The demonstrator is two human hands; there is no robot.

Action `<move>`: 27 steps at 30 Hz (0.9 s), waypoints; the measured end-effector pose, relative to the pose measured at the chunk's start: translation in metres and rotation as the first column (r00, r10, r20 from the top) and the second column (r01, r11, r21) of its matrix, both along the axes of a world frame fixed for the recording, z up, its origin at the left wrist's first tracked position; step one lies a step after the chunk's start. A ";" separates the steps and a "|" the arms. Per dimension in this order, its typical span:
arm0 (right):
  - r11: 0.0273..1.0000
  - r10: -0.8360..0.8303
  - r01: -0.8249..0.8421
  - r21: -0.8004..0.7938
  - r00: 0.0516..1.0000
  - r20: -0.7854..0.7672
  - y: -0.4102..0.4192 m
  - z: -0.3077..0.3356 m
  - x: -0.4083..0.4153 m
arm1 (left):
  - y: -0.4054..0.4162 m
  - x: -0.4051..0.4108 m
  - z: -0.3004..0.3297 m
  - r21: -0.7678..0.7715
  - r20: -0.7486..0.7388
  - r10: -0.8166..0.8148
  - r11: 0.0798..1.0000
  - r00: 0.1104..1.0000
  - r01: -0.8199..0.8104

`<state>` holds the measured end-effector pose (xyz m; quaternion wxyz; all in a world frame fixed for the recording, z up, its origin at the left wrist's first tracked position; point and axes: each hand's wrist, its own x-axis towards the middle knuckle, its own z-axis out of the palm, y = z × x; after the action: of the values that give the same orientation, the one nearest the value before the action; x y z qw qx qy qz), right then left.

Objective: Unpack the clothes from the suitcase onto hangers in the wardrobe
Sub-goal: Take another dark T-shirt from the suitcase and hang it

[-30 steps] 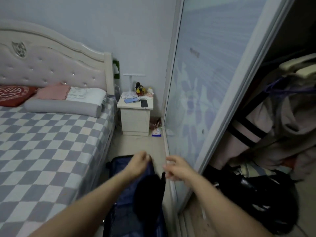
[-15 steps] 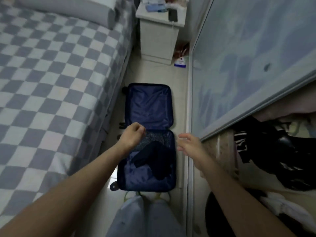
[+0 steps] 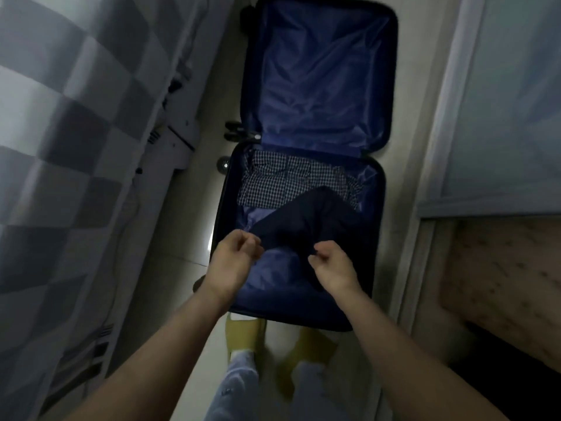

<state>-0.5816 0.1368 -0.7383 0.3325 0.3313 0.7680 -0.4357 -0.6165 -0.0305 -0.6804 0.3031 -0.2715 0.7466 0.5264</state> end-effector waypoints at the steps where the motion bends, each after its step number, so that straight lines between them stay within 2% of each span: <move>1: 0.996 0.088 -0.087 0.035 0.996 -0.015 -0.006 -0.025 -0.003 | -0.003 0.002 -0.020 -0.003 0.006 0.010 1.000 1.000 -0.010; 3: 0.938 0.320 -0.317 0.144 0.947 -0.001 -0.014 -0.062 -0.008 | -0.008 0.007 -0.051 -0.010 0.021 0.023 1.000 1.000 -0.023; 5: 0.803 0.541 -0.534 0.263 0.840 0.054 -0.021 -0.087 -0.012 | -0.012 0.014 -0.073 -0.011 0.042 0.032 0.999 0.999 -0.032; 7: 0.706 0.641 -0.633 0.317 0.762 0.094 -0.025 -0.105 -0.018 | -0.016 0.023 -0.088 -0.016 0.069 0.057 0.998 0.996 -0.056; 8: 0.693 0.653 -0.653 0.305 0.748 0.119 -0.025 -0.109 -0.022 | -0.017 0.027 -0.090 -0.015 0.083 0.070 0.998 0.994 -0.069; 10: 0.760 0.590 -0.601 0.249 0.798 0.123 -0.024 -0.112 -0.028 | -0.019 0.032 -0.092 -0.015 0.097 0.099 0.995 0.990 -0.098; 13: 0.920 0.372 -0.371 0.128 0.928 0.016 -0.019 -0.093 -0.031 | -0.020 0.035 -0.079 -0.011 0.108 0.107 0.994 0.988 -0.107; 17: 0.995 0.071 -0.075 -0.072 0.996 -0.063 -0.004 -0.009 -0.028 | -0.016 0.026 -0.025 0.007 0.088 0.032 0.999 0.996 -0.033; 21: 0.930 -0.232 0.194 -0.313 0.969 -0.090 0.016 0.095 -0.022 | -0.013 0.009 0.051 0.004 -0.017 -0.079 0.997 0.997 0.080; 24: 0.842 -0.324 0.226 -0.489 0.938 -0.124 0.028 0.191 -0.021 | -0.011 0.000 0.116 0.020 -0.102 -0.248 0.968 0.963 0.251; 27: 0.768 -0.348 0.191 -0.612 0.926 -0.148 0.041 0.286 -0.018 | -0.011 -0.006 0.184 -0.073 -0.160 -0.499 0.866 0.852 0.494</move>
<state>-0.5992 0.1774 -0.4518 0.2512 0.2614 0.5753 -0.7332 -0.6221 -0.0414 -0.4961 0.3583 -0.0271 0.8224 0.4411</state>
